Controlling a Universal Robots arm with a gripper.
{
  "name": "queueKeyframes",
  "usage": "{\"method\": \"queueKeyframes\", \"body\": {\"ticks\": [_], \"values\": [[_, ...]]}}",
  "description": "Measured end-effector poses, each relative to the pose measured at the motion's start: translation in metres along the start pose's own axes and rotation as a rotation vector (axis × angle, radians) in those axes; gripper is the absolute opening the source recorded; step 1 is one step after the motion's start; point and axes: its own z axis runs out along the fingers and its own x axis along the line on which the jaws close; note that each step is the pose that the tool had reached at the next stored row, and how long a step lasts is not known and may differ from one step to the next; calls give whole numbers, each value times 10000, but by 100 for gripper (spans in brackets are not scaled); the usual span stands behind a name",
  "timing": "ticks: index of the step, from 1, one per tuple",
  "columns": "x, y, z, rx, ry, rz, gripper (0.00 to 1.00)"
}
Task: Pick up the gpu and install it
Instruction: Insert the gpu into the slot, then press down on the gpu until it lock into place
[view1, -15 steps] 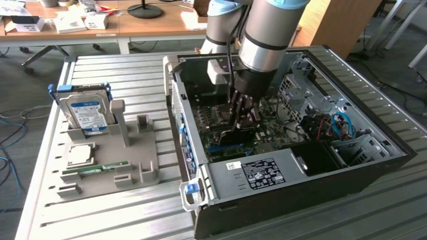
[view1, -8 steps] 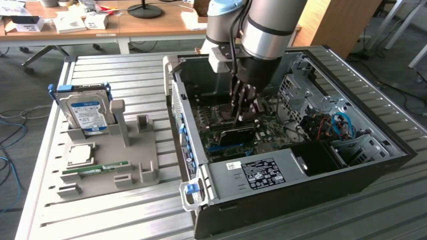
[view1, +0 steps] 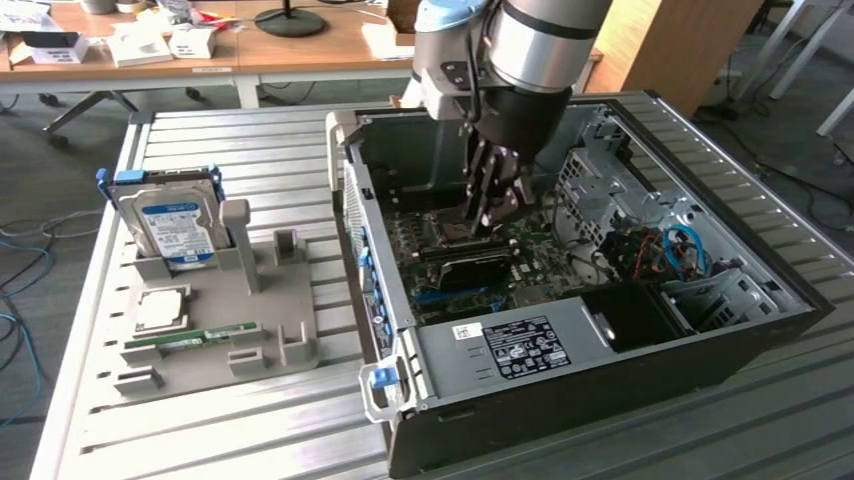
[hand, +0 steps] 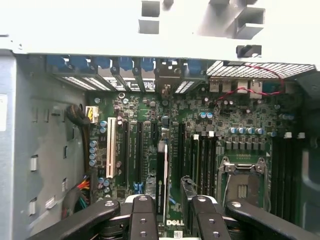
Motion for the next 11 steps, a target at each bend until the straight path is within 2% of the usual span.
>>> {"method": "queueKeyframes", "body": {"ticks": [2, 11], "values": [[-1, 2, -33, 0, 0, 0, 33], [-1, 3, -46, -1, 0, 0, 33]]}}
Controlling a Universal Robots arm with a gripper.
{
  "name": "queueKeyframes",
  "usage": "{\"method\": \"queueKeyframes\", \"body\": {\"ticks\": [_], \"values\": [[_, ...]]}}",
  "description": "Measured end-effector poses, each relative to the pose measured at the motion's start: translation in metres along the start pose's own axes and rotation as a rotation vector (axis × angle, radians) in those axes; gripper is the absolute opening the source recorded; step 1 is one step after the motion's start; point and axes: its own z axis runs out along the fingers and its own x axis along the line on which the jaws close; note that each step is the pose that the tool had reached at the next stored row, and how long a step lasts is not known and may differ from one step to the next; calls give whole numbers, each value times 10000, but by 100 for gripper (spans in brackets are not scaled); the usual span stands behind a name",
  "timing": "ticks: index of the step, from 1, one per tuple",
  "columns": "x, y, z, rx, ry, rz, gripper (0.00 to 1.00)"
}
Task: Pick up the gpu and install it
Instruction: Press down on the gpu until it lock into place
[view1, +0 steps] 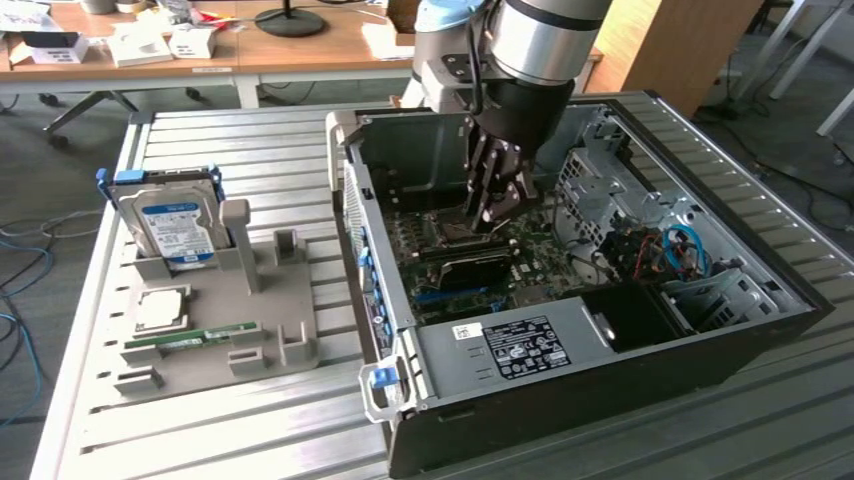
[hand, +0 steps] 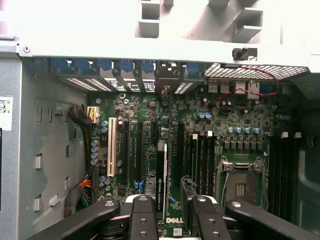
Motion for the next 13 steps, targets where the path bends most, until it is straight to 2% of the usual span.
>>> {"method": "queueKeyframes", "body": {"ticks": [8, 9, 10, 12, 13], "values": [[0, 0, 0, 1, 0, 0, 33], [0, 0, 0, 1, 0, 0, 32], [0, 0, 0, 0, 0, -1, 26], [0, 0, 0, 1, 0, 0, 26], [0, 0, 0, 0, 0, 0, 20]]}}
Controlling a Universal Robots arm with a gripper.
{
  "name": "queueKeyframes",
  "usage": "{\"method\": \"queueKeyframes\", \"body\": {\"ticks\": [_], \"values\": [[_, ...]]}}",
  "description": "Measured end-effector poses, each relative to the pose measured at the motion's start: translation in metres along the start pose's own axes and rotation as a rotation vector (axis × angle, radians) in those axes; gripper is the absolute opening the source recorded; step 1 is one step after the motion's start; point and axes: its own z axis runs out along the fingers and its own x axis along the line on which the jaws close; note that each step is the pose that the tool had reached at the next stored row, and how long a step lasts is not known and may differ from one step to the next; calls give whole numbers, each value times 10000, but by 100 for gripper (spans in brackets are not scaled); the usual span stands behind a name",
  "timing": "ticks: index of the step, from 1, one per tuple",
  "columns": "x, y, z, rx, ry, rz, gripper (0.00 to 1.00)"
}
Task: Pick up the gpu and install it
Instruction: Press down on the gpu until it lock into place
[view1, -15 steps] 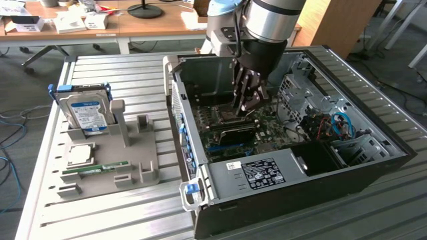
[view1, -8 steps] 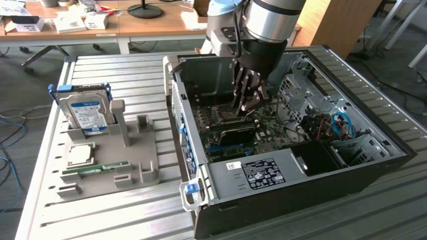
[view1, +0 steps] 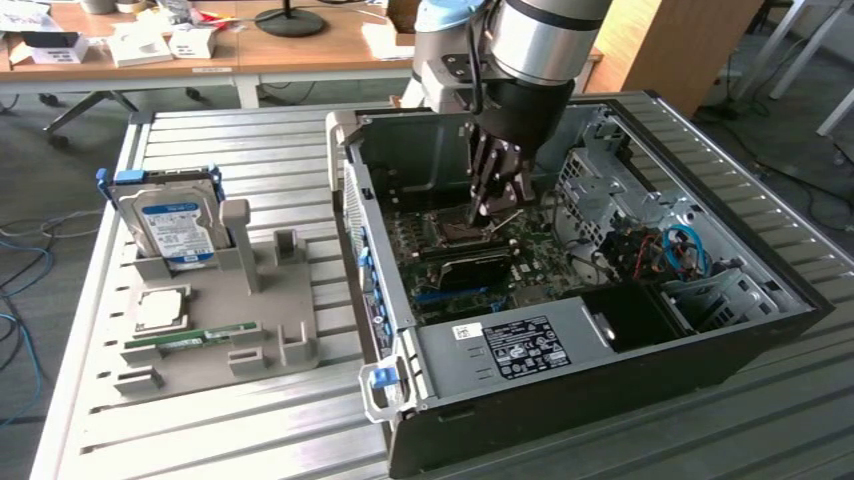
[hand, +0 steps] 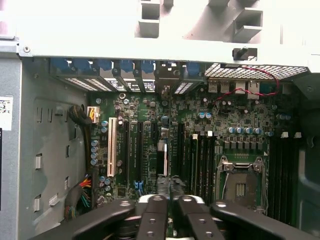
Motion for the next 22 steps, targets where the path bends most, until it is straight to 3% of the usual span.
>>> {"method": "queueKeyframes", "body": {"ticks": [2, 10, 22], "values": [[0, 0, 0, 0, 0, 0, 11], [0, 0, 10, 4, -2, -2, 11], [3, 20, 202, 121, 4, -70, 11]]}}
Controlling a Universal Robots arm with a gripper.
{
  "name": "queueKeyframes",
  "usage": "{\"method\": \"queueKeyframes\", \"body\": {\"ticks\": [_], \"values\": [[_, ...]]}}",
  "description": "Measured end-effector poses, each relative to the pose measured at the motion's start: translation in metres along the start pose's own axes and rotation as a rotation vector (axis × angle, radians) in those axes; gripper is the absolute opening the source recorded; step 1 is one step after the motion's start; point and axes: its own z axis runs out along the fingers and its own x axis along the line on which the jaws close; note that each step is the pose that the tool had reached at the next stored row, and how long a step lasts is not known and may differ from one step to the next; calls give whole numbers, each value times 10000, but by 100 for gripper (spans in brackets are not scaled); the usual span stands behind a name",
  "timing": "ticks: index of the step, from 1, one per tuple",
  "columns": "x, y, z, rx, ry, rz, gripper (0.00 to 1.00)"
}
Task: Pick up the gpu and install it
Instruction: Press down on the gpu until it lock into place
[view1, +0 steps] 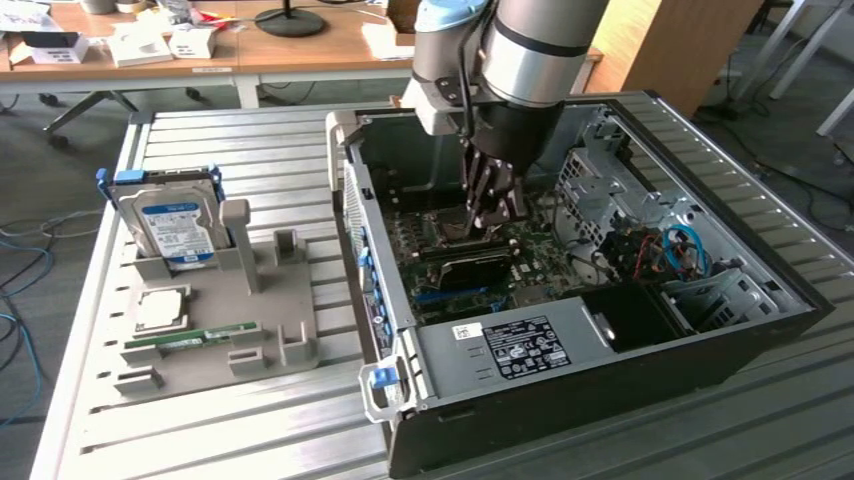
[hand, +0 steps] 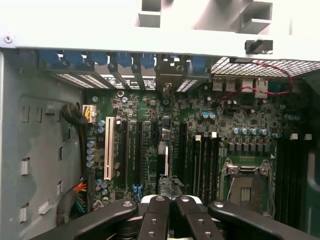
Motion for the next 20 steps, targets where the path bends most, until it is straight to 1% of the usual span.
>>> {"method": "queueKeyframes", "body": {"ticks": [1, 5, 6, 7, 9, 10, 13, 17, 20], "values": [[0, 2, 11, 9, 1, -8, 11], [0, 2, 12, 9, 4, -14, 11], [0, 4, 16, 20, 2, -16, 11], [0, 7, 21, 52, 2, -20, 11], [0, 13, 30, 142, 6, -49, 11], [0, 16, 32, 161, 7, -57, 11], [0, 19, 34, 165, 5, -60, 11], [-1, 80, 50, 203, 6, -60, 11], [-2, 97, 56, 207, 9, -59, 11]]}}
